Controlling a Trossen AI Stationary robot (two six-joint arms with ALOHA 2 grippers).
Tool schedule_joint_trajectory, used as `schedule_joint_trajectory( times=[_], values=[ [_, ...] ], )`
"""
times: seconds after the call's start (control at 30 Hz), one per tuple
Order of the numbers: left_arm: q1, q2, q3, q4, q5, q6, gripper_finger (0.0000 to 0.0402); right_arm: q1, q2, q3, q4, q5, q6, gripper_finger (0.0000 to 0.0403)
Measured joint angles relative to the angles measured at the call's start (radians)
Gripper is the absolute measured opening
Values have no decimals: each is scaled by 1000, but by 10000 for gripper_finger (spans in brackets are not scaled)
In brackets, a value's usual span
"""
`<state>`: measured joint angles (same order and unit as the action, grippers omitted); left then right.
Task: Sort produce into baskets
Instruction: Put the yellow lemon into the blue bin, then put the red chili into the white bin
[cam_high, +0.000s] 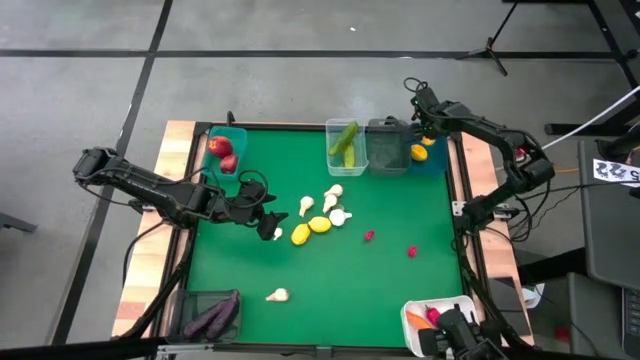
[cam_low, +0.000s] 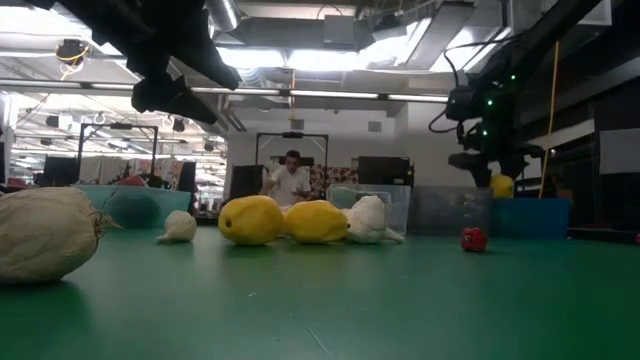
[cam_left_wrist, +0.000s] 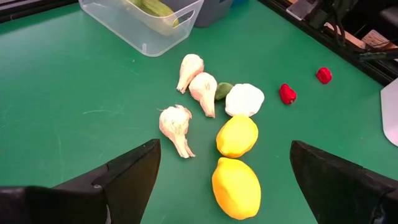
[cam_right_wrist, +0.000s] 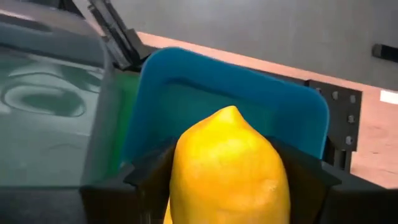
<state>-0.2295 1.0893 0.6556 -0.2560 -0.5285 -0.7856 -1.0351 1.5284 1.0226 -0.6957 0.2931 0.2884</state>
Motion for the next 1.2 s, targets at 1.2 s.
schedule_joint_trajectory(
  times=[1.2],
  values=[
    [0, 0, 0, 1, -7, 6, 349, 626, 0, 119, -259, -706, -410, 294]
  ],
)
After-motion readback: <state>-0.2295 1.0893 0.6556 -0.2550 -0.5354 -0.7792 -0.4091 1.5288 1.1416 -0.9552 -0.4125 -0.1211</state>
